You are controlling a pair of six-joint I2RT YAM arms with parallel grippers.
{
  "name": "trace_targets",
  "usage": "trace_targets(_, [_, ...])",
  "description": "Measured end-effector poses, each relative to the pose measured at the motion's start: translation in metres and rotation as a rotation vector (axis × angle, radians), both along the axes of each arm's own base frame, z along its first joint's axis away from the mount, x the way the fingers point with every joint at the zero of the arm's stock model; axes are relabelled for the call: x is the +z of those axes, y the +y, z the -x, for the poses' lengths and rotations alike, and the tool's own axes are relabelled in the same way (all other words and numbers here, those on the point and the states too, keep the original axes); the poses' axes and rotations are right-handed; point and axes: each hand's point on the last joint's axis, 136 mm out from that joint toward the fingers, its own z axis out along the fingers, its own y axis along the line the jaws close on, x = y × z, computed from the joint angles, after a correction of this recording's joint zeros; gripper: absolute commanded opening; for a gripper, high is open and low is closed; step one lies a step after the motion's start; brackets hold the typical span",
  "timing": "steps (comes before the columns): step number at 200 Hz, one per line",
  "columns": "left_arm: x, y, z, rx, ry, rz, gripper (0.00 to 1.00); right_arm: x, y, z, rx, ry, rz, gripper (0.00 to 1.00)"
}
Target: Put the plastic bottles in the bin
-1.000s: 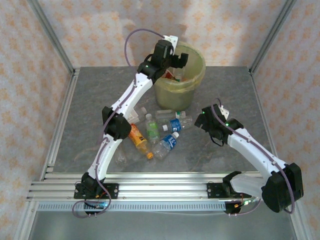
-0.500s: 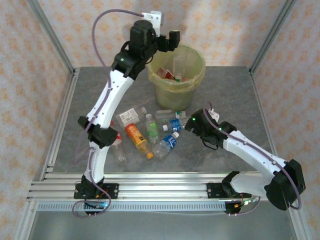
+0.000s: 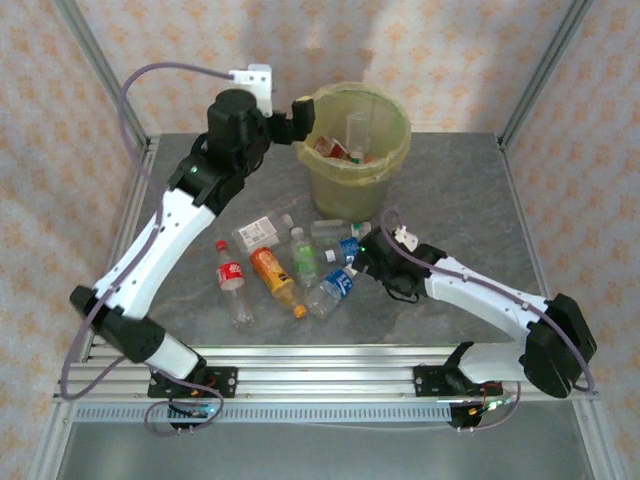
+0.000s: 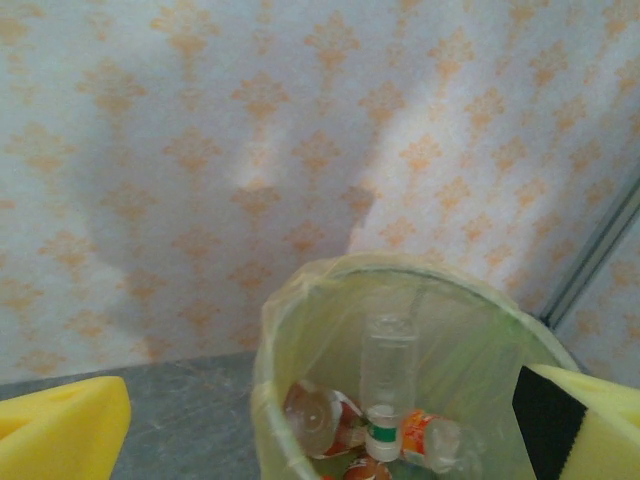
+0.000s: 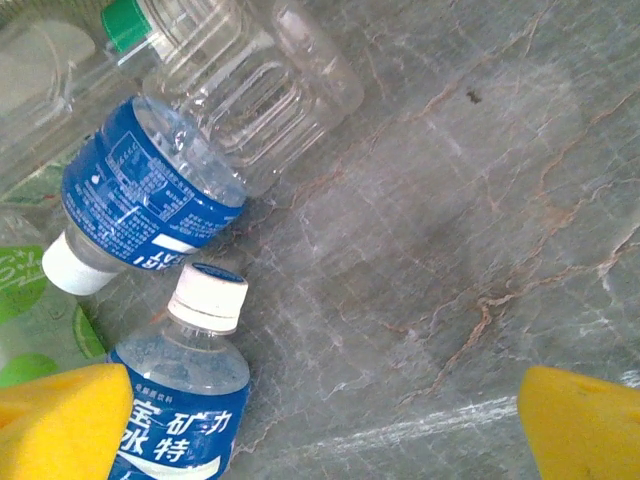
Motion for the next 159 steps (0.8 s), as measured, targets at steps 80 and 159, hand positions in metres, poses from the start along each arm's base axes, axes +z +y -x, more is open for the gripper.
trace_targets(80, [-0.034,0.083,0.071,0.233,-0.034,0.052,1.00,-0.002,0.014,0.006,-0.010,0.023,-0.034,0.99])
trace_targets(159, [-0.114,0.141,0.096,0.489,0.110,0.054,1.00,-0.011,0.073,0.017,0.111,0.081,-0.057,1.00])
